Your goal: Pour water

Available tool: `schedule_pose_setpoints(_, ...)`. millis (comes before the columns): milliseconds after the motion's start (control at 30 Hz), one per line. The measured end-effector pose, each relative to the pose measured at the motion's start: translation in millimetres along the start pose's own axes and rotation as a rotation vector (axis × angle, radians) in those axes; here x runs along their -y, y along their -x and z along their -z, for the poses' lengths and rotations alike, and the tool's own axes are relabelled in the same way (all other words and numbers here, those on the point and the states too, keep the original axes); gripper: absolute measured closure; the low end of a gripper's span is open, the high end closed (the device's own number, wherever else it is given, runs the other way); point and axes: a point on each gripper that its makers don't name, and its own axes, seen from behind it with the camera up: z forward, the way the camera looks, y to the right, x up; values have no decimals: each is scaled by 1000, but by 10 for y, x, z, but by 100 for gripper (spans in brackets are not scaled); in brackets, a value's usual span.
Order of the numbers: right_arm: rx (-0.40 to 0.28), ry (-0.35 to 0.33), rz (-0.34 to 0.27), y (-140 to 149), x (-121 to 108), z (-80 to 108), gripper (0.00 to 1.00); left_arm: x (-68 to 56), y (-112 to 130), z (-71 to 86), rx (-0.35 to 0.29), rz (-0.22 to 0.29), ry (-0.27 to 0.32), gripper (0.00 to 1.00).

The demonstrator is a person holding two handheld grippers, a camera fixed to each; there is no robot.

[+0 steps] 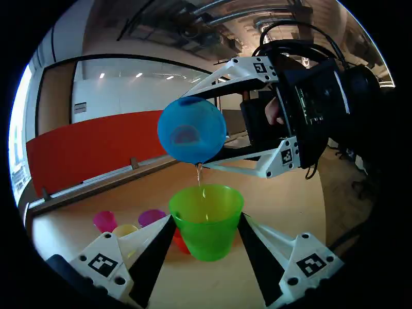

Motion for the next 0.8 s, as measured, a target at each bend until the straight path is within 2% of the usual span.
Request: schedule_pose_setpoints(800,0,7,67,-28,-13,39,9,-17,12,-10,4,0,3,16)
